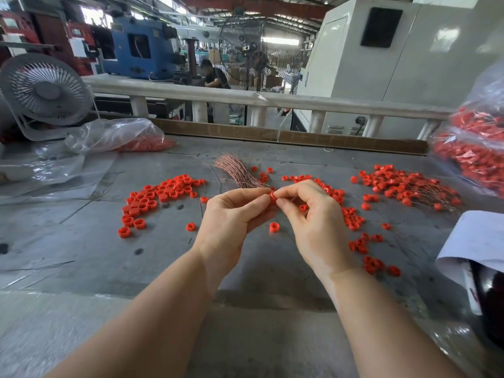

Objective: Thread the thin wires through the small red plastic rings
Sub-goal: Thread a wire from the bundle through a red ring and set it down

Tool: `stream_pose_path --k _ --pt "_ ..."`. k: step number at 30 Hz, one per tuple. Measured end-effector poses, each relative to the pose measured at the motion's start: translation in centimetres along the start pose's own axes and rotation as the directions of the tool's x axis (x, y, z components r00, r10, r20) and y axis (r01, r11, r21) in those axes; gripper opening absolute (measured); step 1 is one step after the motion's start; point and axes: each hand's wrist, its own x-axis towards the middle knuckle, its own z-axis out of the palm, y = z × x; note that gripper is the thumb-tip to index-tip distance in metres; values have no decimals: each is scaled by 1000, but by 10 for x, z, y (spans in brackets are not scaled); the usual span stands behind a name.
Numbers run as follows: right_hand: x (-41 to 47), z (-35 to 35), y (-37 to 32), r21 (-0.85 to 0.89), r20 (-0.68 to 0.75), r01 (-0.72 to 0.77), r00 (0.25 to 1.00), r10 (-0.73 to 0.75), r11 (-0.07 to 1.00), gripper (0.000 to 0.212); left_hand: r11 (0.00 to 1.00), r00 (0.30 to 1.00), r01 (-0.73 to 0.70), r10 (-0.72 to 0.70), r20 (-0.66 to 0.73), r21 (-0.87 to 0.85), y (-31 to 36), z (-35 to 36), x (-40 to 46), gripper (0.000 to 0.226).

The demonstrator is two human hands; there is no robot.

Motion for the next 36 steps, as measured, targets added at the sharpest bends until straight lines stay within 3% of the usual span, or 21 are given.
stream_pose_path --k 8,21,36 --pt "1 -1 -1 7 -14 -28 999 28 1000 7 998 998 -54 53 47 17 0 1 -1 15" --pt "-1 0 -2 -39 -27 -38 999 37 999 5 970 988 -154 153 17 189 -1 5 -4 20" --pt "-1 1 -6 -130 58 22 998 -14 991 12 976 992 -120 126 -21 182 -3 5 -4 17"
